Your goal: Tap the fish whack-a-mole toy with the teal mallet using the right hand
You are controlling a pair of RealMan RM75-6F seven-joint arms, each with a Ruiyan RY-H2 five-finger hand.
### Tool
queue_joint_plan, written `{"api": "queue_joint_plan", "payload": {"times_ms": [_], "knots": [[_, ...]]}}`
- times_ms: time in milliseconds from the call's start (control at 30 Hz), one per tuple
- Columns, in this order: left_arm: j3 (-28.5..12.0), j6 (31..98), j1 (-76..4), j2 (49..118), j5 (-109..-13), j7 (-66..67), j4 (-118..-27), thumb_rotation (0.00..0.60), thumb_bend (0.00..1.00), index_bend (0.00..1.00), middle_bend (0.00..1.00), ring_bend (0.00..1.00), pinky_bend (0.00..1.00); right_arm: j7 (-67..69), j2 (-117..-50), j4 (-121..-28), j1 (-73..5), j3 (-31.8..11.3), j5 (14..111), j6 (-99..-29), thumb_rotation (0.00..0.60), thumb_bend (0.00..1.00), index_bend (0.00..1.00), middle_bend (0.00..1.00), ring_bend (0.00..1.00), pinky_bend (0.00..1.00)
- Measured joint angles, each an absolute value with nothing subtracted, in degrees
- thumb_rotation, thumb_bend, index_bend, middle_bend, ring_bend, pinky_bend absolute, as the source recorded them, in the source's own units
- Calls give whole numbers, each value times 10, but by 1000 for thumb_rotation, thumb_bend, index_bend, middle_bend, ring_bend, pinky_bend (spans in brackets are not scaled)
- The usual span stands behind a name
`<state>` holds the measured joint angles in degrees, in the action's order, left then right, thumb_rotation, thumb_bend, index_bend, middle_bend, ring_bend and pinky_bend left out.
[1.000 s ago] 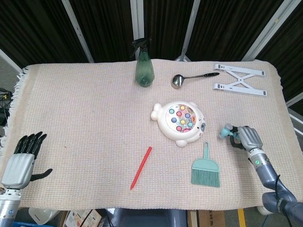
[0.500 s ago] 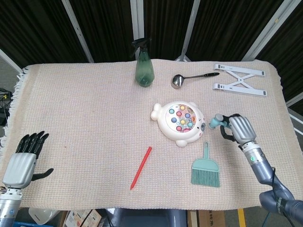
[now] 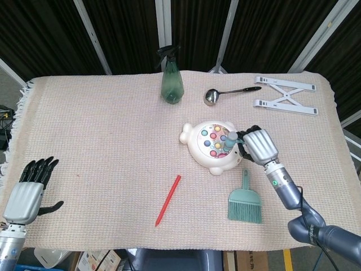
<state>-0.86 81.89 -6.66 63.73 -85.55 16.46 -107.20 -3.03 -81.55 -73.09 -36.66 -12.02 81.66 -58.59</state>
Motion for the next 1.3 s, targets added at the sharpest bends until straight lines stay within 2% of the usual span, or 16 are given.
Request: {"api": "queue_joint_plan", "payload": {"times_ms": [267, 733, 1300], "knots": [[-9, 812, -70, 639, -850, 155, -1063, 600, 105, 0, 0, 0, 0, -62, -851, -691, -382, -103, 813, -568, 600, 889, 1000, 800, 651, 355], [-10, 808, -74, 643, -847, 150, -1055, 600, 106, 0, 0, 0, 0, -79, -865, -664, -387, -93, 798, -557, 600, 892, 1000, 807, 656, 355], [-7, 810, -74, 647, -853, 133, -1042, 600, 105, 0, 0, 0, 0, -115, -832, -724, -391, -106, 786, -572, 600, 894, 1000, 807, 656, 355]]}}
